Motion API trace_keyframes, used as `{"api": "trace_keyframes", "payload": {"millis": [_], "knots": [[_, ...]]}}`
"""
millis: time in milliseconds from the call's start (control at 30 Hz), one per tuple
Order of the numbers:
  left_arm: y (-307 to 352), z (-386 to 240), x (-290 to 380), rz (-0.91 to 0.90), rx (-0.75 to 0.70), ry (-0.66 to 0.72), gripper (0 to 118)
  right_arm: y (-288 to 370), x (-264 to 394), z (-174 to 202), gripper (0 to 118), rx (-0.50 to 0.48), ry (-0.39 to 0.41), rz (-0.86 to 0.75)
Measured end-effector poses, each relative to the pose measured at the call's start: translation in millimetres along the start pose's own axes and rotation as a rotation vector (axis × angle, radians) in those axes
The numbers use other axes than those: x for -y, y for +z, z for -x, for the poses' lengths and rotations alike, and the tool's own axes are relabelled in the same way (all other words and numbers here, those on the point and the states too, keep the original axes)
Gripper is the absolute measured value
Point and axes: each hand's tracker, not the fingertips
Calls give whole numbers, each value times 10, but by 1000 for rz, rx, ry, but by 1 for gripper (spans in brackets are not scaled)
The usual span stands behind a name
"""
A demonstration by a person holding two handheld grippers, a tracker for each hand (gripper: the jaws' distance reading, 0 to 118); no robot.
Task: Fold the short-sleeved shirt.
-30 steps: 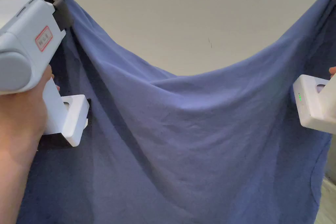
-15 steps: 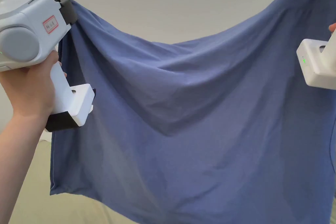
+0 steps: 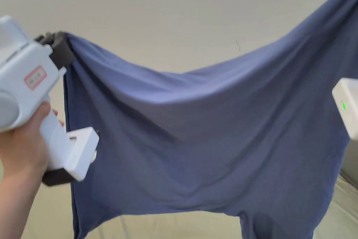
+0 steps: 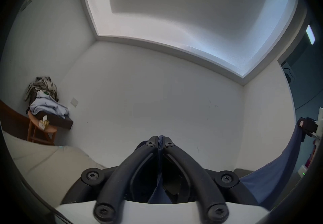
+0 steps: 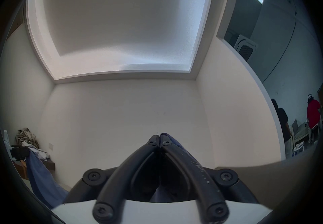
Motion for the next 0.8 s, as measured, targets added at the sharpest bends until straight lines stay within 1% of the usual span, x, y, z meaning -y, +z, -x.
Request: {"api": "trace_keyframes", "payload": {"millis": [67,167,200,233,300,333,433,533,600,667,700,800], "knots": [[194,105,285,39,10,-4,2,283,244,2,1,-35,-14,44],[497,268,707,139,-6,19,2,749,557,41,1,-77,-6,104],[613,322,837,155,-4,26,2,897,623,52,1,-92,11,134],[741,379,967,188,-10,28,2,1086,705,64,1,-101,12,135],[1039,479,1165,249,-32,44,2,1449,828,103,1,-112,54,160],[1178,520,1224,268,-45,60,2,1597,866,106,1,-111,55,169],[1721,634,1268,325,-63,50,2,2071,889,59,1,-116,21,247],[2328,746,1151,368,-73,40,2,2605,792,3,1,-117,38,289],[2787,793,1037,416,-90,28,2,3012,711,-49,1,-114,33,313],[3184,861,971,483,-95,1,2,3343,671,-81,1,-104,60,374],[3394,936,967,519,-97,-20,2,3562,658,-110,1,-113,51,399],[3904,1059,977,629,-106,-46,2,4099,693,-150,1,-121,65,531]]}}
